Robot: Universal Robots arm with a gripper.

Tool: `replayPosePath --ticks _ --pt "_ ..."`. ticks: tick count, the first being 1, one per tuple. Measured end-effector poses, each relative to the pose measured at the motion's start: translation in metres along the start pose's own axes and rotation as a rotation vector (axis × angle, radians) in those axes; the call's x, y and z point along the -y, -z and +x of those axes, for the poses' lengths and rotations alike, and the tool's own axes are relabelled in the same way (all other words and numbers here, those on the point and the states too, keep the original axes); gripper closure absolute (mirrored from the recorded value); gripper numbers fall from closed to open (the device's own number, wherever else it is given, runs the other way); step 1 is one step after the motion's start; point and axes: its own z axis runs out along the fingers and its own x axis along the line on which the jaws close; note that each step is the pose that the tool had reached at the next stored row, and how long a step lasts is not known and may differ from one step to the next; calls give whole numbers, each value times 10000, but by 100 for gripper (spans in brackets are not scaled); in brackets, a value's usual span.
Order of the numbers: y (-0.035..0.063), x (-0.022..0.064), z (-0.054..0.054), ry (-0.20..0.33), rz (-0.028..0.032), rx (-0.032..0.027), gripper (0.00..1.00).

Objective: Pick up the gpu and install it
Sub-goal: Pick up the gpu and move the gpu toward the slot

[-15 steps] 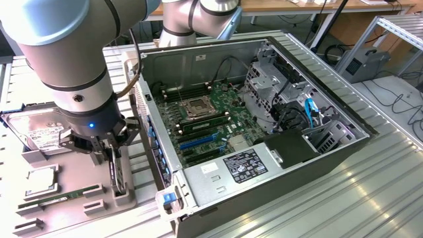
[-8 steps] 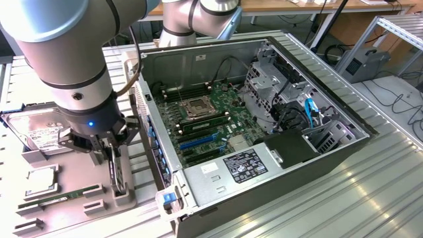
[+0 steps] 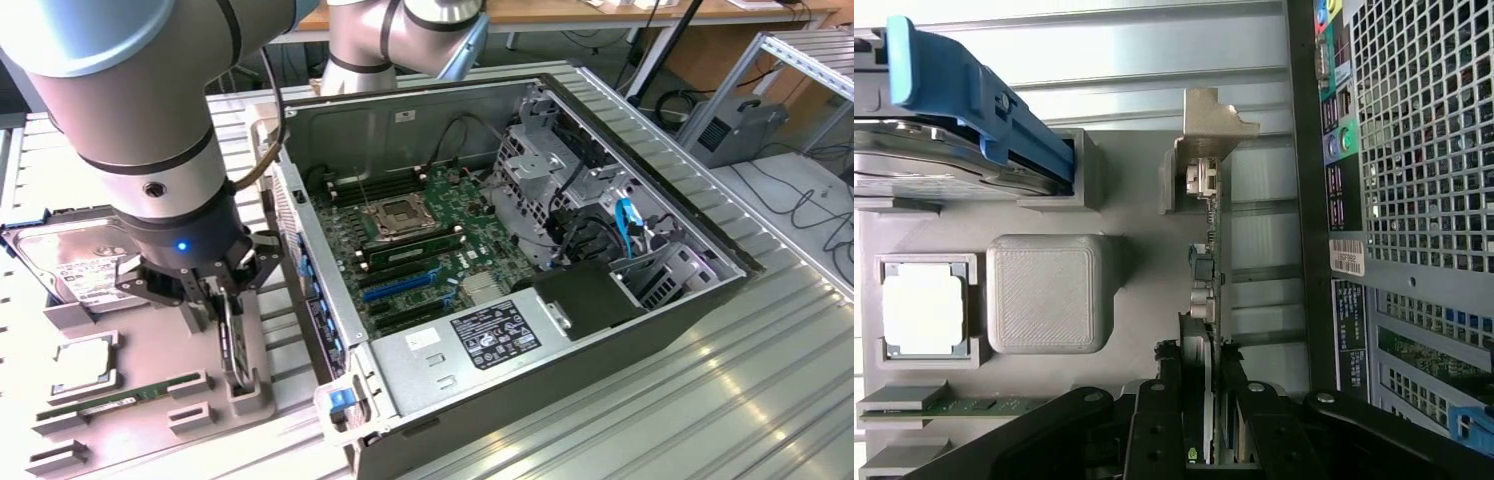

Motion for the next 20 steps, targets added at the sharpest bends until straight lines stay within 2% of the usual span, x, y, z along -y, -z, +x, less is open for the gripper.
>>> replayPosePath --ticks 20 --pt "68 -4 -2 0 -1 1 74"
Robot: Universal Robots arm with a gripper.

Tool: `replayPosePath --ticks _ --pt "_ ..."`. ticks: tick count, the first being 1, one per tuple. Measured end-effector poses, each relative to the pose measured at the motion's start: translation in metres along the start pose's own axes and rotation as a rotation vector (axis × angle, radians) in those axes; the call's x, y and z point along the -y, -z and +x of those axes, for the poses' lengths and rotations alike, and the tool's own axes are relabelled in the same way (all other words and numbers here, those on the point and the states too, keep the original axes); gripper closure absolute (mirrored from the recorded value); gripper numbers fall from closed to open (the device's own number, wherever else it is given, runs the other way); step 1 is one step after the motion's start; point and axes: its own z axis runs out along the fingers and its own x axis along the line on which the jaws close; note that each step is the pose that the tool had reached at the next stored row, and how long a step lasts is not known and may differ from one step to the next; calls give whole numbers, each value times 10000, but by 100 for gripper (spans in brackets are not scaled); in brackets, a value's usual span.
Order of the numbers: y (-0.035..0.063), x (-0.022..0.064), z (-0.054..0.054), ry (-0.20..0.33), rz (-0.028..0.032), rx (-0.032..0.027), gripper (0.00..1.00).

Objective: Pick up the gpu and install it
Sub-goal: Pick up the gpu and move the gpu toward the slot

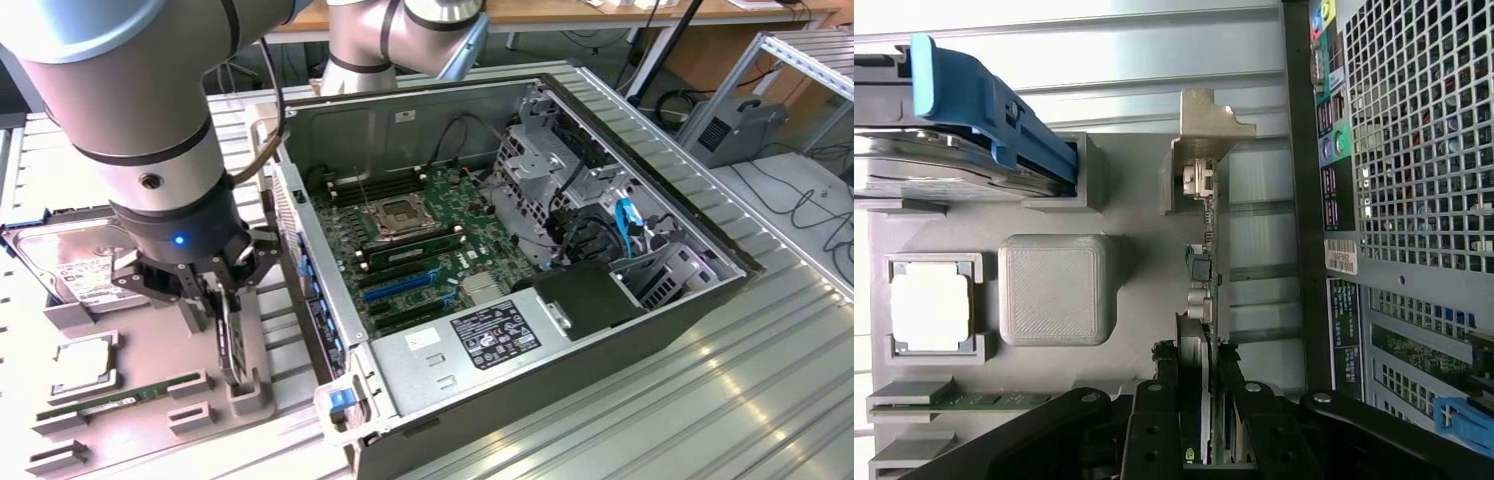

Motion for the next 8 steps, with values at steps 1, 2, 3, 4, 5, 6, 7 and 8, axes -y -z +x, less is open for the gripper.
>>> replayPosePath --ticks 1,2,3,4,5,6,7,8 --pt "3 0 0 0 1 -1 74" --pt "7 0 0 0 2 -1 74" --pt "13 -1 0 0 1 -1 74" --pt "16 -1 0 0 1 -1 74" --pt "19 -1 0 0 2 -2 74" --pt "24 -2 0 0 2 -2 74" --pt "29 -2 0 -1 3 -3 74" --pt "32 -2 0 -1 2 -2 74"
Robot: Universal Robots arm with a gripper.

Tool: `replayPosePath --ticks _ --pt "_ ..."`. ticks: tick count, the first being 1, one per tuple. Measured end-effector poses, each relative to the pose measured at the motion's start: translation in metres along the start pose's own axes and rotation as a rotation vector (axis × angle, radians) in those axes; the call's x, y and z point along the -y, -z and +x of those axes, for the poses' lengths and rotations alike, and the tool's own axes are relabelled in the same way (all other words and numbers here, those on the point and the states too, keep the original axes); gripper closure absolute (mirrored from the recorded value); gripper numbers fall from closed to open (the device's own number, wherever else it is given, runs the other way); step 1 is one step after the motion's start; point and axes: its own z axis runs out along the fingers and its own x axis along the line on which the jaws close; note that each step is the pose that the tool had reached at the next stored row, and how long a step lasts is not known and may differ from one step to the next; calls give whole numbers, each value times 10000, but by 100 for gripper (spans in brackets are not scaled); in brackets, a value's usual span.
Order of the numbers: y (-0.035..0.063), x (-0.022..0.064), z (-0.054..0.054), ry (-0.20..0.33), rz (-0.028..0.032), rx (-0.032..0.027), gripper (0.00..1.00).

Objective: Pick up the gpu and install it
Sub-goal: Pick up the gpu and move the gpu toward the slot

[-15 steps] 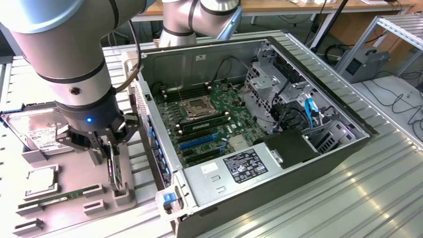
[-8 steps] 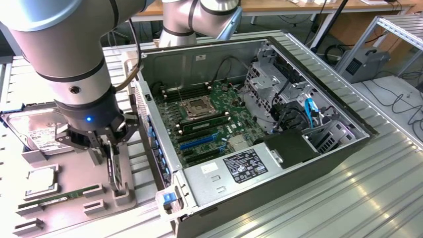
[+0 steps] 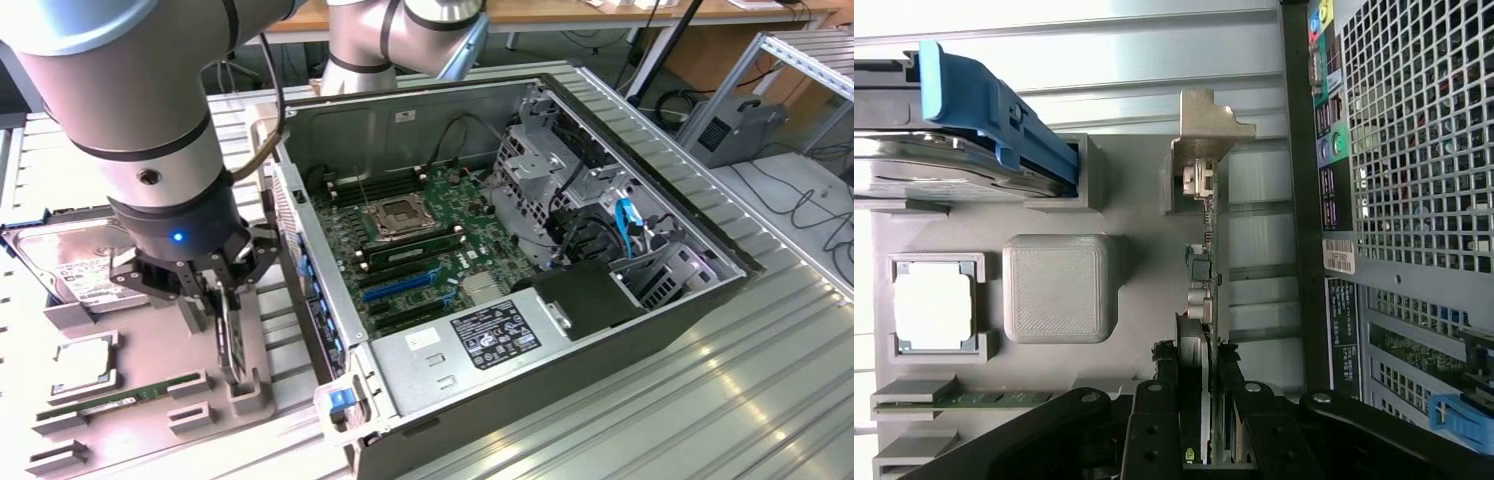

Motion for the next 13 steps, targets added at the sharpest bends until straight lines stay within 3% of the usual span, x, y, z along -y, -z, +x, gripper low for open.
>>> replayPosePath --ticks 13 --pt "54 -4 -2 1 0 0 74"
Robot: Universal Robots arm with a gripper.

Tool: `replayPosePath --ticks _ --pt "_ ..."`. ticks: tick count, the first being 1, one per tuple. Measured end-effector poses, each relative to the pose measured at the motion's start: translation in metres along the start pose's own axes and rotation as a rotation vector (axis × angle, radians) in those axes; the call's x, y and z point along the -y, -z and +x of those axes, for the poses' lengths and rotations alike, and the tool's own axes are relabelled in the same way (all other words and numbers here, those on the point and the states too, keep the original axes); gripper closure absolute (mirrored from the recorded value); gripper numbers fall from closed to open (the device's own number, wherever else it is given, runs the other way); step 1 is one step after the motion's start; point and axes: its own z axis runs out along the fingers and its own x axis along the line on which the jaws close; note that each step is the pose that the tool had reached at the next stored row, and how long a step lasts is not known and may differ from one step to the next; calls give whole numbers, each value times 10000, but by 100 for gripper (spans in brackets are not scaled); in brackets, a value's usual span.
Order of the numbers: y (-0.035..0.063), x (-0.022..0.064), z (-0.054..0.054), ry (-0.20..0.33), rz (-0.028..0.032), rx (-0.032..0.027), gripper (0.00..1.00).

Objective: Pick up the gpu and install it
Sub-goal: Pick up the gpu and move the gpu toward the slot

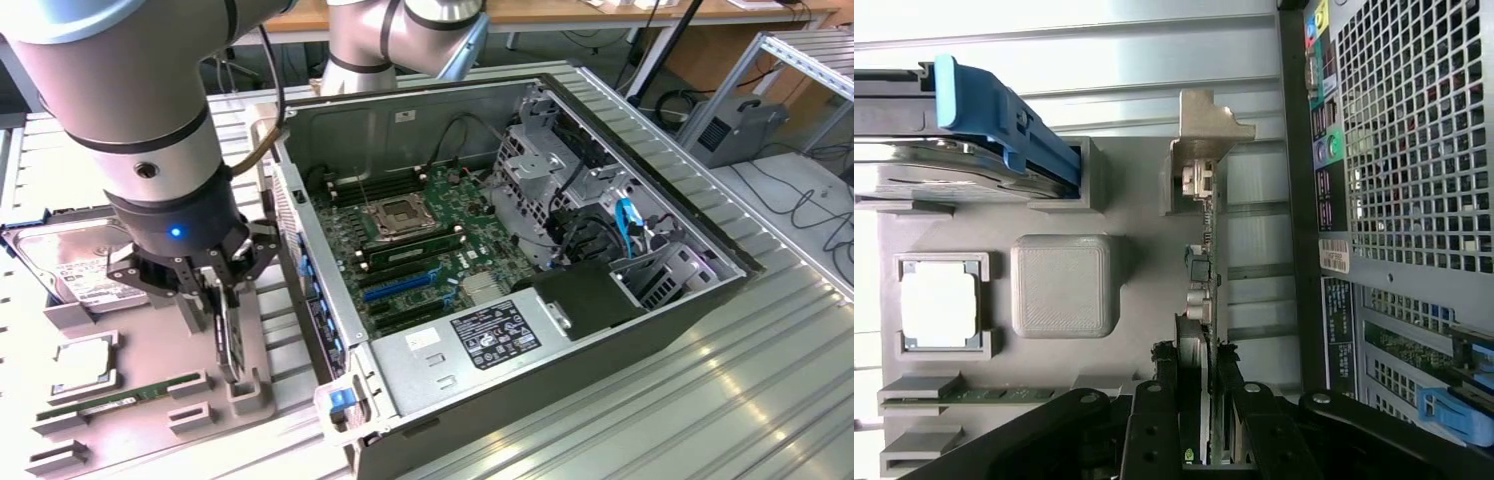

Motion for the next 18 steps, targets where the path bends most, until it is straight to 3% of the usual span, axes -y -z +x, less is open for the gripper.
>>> replayPosePath --ticks 18 --pt "64 -7 -1 0 0 0 74"
